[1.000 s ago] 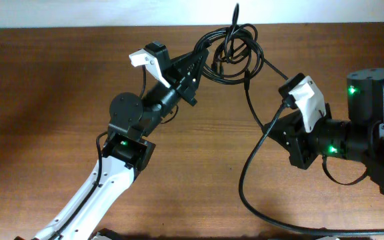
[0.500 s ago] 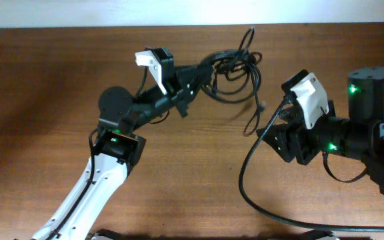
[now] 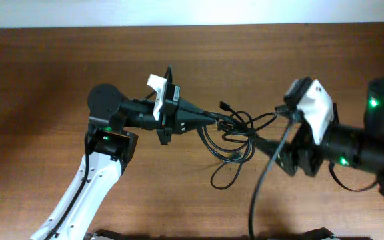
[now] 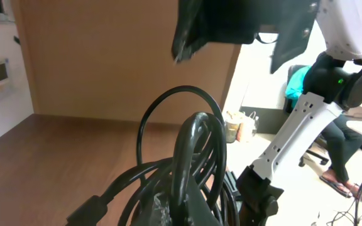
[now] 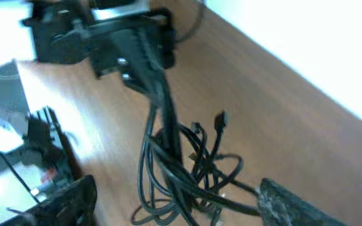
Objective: Untangle cables
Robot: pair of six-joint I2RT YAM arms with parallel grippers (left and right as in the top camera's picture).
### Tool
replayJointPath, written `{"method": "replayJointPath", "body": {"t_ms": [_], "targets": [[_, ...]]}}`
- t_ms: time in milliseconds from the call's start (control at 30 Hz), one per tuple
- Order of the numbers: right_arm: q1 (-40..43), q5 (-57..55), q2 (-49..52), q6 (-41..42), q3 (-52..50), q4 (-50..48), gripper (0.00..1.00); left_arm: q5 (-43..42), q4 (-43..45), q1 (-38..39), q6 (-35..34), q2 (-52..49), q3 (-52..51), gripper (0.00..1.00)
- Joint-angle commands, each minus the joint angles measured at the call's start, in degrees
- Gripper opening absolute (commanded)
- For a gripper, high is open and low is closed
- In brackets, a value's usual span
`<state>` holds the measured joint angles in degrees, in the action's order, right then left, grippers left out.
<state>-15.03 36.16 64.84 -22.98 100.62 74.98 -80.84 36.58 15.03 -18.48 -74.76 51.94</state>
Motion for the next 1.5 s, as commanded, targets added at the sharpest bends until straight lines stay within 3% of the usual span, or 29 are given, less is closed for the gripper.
{"method": "replayJointPath", "body": {"t_ms": [0, 133, 300, 367, 467, 600, 800, 867, 900, 1000, 1133, 1200, 1300, 1367, 1467], "targets": [[0.04, 7.19, -0.85, -12.11, 0.70, 1.75, 0.82, -1.66, 0.17, 1.68, 1.44, 0.35, 0.39, 0.00], [0.04, 8.26, 0.52, -14.34, 0.70, 3.58, 0.82, -0.81, 2.29, 4.74, 1.44, 0.35, 0.39, 0.00], [0.00, 8.22, 2.12, -14.36, 0.70, 6.19, 0.73, 2.51, 3.91, 5.11, 1.38, 0.35, 0.39, 0.00], [0.00, 8.04, 2.62, -14.75, 0.70, 6.95, 0.60, 3.45, 3.91, 5.11, 1.20, 0.37, 0.39, 0.00], [0.00, 7.52, 3.26, -14.75, 0.70, 8.02, 0.51, 4.42, 5.20, 5.11, -0.04, 0.42, 0.39, 0.00], [0.00, 6.71, 4.20, -14.75, 0.70, 9.27, 0.39, 4.44, 13.68, 5.11, -5.38, 0.42, 0.39, 0.00], [0.00, 6.71, 4.17, -14.75, 0.70, 9.31, 0.25, 7.17, 14.14, 5.11, -7.67, 0.42, 0.39, 0.00], [0.00, 6.71, 4.15, -14.75, 0.70, 9.22, 0.29, 7.02, 13.57, 5.11, -7.65, 0.42, 0.39, 0.00], [0.02, 6.73, 4.15, -14.73, 0.70, 9.05, 0.44, 6.67, 13.46, 5.11, -7.65, 0.42, 0.39, 0.00], [0.02, 6.80, 4.04, -14.73, 0.70, 8.04, 0.58, 6.08, 12.87, 5.11, -7.65, 0.42, 0.39, 0.00], [0.02, 7.37, 3.04, -14.73, 0.70, 5.55, 0.59, 6.08, 10.05, 5.07, -7.65, 0.39, 0.39, 0.00], [0.02, 5.07, 3.04, -14.75, 0.70, 4.70, 0.42, 6.08, 10.08, 5.11, -7.87, 0.42, 0.39, 0.00], [0.00, 4.55, 3.08, -14.75, 0.70, 5.62, 0.40, 6.32, 10.47, 5.22, -7.87, 0.42, 0.39, 0.00], [0.00, 4.55, 3.08, -14.75, 0.70, 5.90, 0.34, 6.75, 12.63, 5.25, -9.94, 0.42, 0.39, 0.00], [0.00, 4.52, 3.08, -14.73, 0.70, 5.88, 0.05, 6.73, 13.92, 5.22, -10.43, 0.42, 0.39, 0.00]]}}
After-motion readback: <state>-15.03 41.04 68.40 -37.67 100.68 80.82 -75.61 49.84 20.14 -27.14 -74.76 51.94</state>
